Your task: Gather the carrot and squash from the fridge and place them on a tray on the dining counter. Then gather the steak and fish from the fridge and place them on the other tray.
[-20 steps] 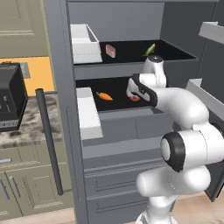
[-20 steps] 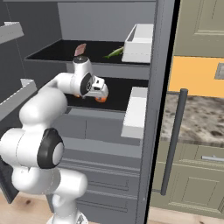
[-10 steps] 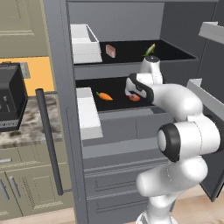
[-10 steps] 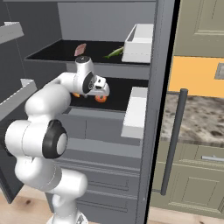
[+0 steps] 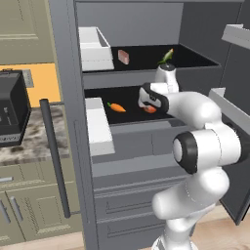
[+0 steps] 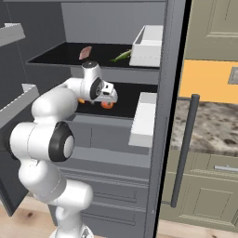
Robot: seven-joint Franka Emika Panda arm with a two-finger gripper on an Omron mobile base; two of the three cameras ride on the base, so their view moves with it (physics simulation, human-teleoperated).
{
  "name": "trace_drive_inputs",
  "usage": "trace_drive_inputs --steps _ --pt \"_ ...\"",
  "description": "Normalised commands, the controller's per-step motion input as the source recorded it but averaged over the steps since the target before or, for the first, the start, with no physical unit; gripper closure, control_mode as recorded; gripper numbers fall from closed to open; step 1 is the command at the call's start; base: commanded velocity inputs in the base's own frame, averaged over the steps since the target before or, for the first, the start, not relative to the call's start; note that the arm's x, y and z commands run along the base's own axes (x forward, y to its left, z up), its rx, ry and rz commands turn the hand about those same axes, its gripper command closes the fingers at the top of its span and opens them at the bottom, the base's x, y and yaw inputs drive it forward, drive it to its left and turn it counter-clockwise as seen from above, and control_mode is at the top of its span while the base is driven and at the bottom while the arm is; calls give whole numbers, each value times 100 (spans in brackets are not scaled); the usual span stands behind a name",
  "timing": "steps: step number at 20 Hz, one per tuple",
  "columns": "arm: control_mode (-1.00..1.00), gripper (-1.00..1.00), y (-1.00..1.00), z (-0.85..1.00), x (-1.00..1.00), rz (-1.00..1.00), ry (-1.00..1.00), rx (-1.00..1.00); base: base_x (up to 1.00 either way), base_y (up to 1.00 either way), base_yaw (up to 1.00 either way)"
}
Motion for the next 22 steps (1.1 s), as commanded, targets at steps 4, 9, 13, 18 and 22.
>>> trace_drive_inputs --steps 4,9,13,18,22 --pt "-100 -100 0 -21 17 0 -4 -4 0 0 0" --pt "-100 -100 0 -17 11 0 -10 -4 0 0 0" --pt "-100 -100 0 -9 21 0 -10 0 0 0 0" --pt "-100 -100 0 -7 23 0 -7 0 0 0 0" --pt "-100 -100 0 0 21 0 0 0 0 0 0"
